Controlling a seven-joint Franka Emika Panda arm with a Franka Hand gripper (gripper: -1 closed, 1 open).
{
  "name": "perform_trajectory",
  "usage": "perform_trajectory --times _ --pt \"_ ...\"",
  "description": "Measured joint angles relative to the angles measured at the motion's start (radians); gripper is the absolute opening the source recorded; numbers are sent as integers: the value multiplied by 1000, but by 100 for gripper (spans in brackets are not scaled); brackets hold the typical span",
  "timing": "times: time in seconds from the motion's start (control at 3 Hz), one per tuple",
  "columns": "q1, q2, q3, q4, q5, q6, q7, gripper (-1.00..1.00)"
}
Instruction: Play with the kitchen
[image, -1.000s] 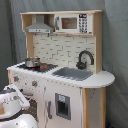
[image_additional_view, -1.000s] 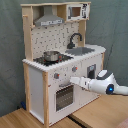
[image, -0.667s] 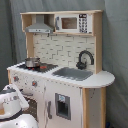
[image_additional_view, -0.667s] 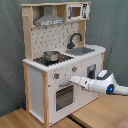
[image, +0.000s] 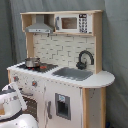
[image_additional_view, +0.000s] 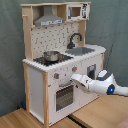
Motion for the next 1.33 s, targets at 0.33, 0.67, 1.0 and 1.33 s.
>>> perform_trajectory --times 0.33,0.67,1.0,1.33 --pt "-2 -22 2 0 0 10 105 100" --pt "-6 -48 6 0 0 20 212 100" --pt "-13 -73 13 0 0 28 315 100" --pt "-25 -89 21 0 0 31 430 100"
